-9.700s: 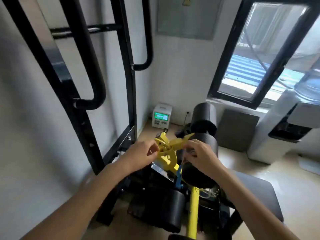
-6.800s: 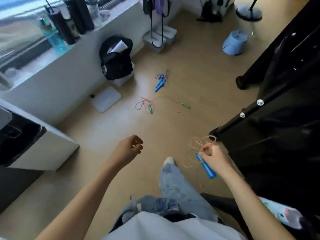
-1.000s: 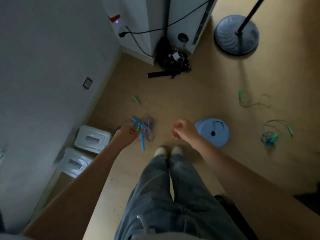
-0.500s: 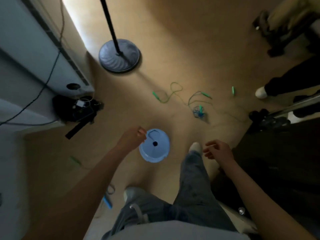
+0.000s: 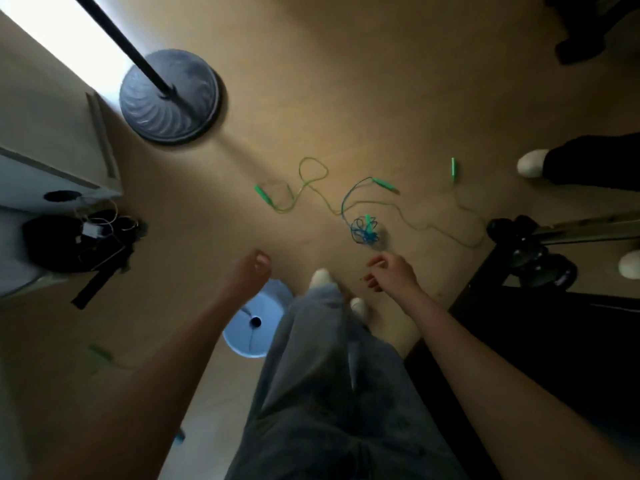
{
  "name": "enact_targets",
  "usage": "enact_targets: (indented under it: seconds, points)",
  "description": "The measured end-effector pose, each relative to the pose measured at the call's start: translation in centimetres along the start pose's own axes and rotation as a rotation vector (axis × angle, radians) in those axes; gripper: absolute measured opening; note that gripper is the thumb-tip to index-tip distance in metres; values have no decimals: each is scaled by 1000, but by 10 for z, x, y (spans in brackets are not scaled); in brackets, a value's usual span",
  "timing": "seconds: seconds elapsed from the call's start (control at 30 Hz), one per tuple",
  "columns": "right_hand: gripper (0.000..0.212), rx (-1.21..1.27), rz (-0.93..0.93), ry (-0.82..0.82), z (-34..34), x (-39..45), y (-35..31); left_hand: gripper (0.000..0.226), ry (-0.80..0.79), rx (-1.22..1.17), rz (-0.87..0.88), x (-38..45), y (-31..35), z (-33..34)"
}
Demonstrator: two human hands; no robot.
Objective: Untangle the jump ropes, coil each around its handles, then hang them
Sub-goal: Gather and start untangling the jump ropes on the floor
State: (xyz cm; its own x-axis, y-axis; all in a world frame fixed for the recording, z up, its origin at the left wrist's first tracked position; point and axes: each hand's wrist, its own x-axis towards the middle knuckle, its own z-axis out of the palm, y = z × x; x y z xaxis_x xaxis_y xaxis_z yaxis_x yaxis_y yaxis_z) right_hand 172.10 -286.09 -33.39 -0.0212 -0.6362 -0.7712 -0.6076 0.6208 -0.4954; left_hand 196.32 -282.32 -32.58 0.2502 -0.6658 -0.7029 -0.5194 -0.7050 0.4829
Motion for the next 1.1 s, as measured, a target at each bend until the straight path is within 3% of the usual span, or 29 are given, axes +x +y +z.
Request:
enact_targets:
  seconds: [0.13, 0.37, 0.53, 0.6, 0.7, 0.77, 0.87, 0.93, 0.97, 1.03, 1.1]
  points:
    - [9, -59, 40, -29, -10, 74, -3, 20, -103, -4, -30, 77, 33, 18]
    - [10, -119, 99, -25, 10, 243, 40, 15, -142, 125, 35, 239, 50, 75]
    - [33, -453, 37, -65, 68, 418, 117, 22, -173, 230, 55, 380, -2, 167]
    - [39, -605, 98, -87, 98, 488, 154, 24, -140, 253, 52, 423, -41, 207]
    - [46, -622, 235, -124, 109, 530, 182, 33, -139, 205, 93, 437, -71, 235]
    - [43, -588, 208, -179, 121, 543, 191, 45, -123, 150, 79, 442, -92, 245]
    - [26, -426, 89, -125, 131, 524, 164, 67, -162, 108, 31, 425, -103, 241]
    - [13, -14, 118, -105, 133, 494, 117, 86, -192, 68, 34, 409, -97, 226]
    - [8, 225, 159, -213, 134, 475, 92, 94, -212, 62, 51, 400, -91, 217]
    - [19, 579, 199, -526, 131, 435, 49, 93, -243, -41, 89, 386, -81, 204]
    - [25, 694, 174, -758, 124, 405, 23, 58, -262, -274, 100, 370, -68, 192]
